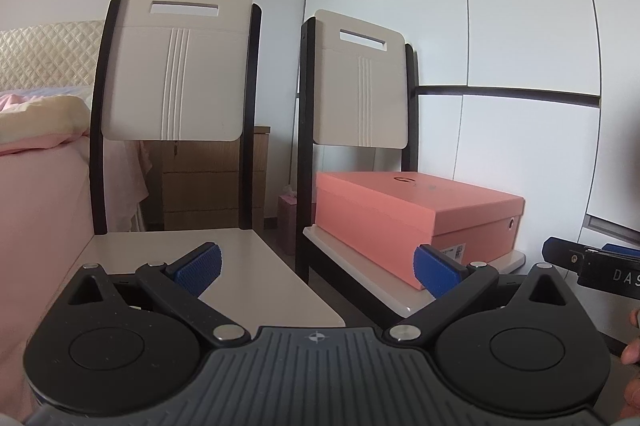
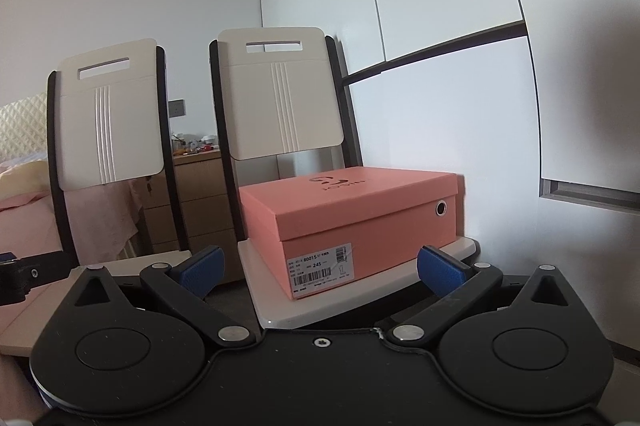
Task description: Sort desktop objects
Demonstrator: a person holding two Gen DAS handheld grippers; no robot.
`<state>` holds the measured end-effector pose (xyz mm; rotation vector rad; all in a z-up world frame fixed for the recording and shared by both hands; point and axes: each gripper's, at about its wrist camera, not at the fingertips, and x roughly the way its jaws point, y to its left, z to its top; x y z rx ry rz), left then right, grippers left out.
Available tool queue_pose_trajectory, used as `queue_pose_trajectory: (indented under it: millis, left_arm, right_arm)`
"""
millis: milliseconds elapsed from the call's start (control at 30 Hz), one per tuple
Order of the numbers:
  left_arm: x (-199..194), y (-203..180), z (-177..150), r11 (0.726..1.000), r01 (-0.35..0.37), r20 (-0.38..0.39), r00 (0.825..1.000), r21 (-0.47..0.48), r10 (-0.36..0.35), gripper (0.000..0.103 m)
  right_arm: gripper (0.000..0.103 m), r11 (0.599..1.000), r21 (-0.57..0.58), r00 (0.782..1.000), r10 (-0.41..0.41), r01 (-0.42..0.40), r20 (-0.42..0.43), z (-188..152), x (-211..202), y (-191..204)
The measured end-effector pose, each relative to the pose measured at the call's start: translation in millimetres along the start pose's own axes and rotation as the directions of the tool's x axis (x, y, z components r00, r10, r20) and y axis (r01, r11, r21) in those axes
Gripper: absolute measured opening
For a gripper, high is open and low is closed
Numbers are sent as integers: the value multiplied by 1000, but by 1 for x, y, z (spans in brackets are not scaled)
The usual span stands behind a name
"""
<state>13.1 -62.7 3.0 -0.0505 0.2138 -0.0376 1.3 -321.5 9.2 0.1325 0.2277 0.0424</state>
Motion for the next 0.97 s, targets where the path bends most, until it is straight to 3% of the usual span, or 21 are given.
queue_pose_trajectory:
  millis: [967]
  left_arm:
    - [5,-1,-2,1000,-8,-26,1000,0,8,103]
  right_arm:
    - [102,998,-54,1000,-15,15,7,2,-2,7]
